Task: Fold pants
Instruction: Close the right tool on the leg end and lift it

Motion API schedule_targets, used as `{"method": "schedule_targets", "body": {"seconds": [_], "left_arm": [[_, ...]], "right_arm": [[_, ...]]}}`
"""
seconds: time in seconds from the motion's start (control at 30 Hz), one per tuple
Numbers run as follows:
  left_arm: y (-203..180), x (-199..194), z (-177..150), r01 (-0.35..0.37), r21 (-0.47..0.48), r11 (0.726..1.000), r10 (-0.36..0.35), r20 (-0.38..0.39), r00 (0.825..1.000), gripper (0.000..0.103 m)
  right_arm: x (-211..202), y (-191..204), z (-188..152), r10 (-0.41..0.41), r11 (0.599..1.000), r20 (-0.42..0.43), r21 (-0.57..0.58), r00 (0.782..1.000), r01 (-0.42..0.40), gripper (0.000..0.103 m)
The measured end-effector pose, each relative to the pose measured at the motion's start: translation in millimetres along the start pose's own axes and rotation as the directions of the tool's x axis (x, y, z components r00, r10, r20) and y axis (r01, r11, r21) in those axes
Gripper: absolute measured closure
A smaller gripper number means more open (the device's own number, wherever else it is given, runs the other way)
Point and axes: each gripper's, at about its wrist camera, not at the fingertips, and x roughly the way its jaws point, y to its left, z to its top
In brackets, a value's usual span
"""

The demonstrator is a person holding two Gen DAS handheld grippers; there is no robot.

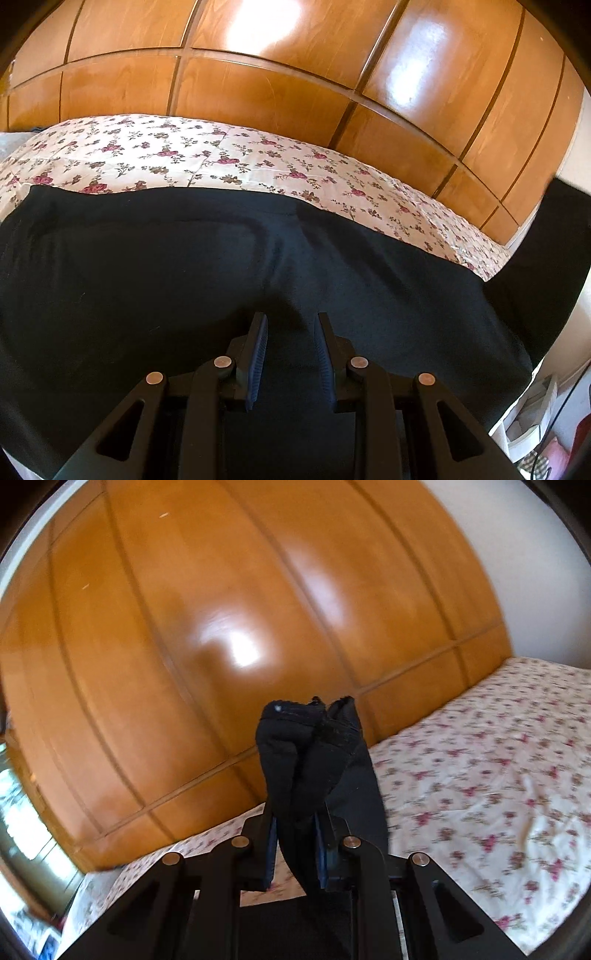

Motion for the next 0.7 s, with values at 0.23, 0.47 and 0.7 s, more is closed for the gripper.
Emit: {"method": "schedule_targets", "body": {"seconds": [0.23, 0.47, 0.7], "left_arm": [[1, 0, -2, 0.008, -0.009, 1.0, -0.008, -0.002, 1.0, 0.077], [3, -2, -1, 0.023, -0.03, 0.999, -0.023, -0.006, 1.0, 0.077], [8, -6, 0, 0.042, -0.077, 0.996, -0.042, 0.0, 0.999, 0.077]], "right_arm": [[24, 56, -41, 0.104, 0.974, -0.128, -0.186, 0.986, -0.127, 0.086], [47, 98, -102, 0.17, 0.903, -0.317, -0.328, 0.933, -0.276, 0.086], [67, 116, -158, 0.143, 0.848, -0.451, -0.403, 0.881, -0.344, 0.085]]}}
